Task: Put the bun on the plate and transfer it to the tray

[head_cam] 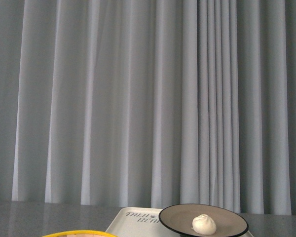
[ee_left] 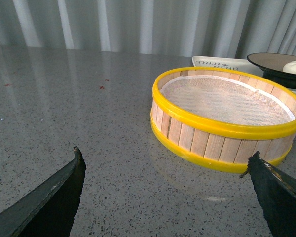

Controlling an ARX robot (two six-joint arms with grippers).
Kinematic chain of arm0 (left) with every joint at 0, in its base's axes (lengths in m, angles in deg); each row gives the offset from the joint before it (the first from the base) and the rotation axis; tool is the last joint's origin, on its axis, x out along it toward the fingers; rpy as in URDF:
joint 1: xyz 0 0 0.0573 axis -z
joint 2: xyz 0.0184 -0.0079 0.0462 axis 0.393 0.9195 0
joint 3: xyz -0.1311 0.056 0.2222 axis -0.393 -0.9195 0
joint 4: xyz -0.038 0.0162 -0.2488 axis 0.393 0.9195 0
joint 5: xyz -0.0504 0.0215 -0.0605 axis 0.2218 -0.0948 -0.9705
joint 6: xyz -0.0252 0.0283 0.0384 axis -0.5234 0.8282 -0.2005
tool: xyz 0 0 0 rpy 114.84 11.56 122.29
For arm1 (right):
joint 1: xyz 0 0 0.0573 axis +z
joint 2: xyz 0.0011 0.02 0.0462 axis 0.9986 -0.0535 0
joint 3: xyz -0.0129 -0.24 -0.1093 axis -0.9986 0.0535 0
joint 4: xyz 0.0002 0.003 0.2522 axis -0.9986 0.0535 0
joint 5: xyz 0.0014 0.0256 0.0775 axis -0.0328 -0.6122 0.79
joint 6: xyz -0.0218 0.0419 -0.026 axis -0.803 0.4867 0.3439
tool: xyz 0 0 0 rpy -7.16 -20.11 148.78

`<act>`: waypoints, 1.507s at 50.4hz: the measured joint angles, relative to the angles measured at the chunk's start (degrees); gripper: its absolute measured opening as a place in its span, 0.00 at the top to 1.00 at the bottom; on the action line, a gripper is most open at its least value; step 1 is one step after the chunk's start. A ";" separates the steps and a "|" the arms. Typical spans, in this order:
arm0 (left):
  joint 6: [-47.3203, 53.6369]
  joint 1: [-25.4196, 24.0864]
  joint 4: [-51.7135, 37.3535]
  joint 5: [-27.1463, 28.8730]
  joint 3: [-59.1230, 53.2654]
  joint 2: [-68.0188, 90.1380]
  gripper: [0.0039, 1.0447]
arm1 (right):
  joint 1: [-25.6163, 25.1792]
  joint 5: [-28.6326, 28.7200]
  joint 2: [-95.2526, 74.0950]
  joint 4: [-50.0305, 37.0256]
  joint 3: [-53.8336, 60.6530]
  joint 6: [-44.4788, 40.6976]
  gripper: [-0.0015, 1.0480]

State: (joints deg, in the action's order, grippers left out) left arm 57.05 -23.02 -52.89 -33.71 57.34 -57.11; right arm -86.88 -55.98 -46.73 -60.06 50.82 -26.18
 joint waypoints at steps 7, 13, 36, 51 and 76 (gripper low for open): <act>0.02 0.00 0.00 0.00 0.00 0.00 0.06 | 0.00 0.00 3.21 3.15 0.00 0.00 0.98; 0.02 0.00 0.00 -0.02 0.00 0.00 0.06 | 0.00 0.00 6.43 6.32 0.00 0.00 0.98; 0.02 0.00 0.00 -0.02 0.00 0.00 0.06 | 0.00 0.00 14.45 14.75 -0.04 0.00 0.98; 0.00 0.00 0.00 -0.02 0.00 0.00 0.06 | 0.00 0.13 21.99 22.25 -0.04 0.00 0.88; 0.00 0.00 0.00 -0.02 0.00 0.00 0.06 | 0.00 0.15 21.99 22.29 -0.04 0.02 0.07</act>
State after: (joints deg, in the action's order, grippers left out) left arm 57.05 -23.02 -52.89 -33.74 57.34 -57.11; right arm -86.88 -55.83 -24.74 -37.77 50.78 -26.16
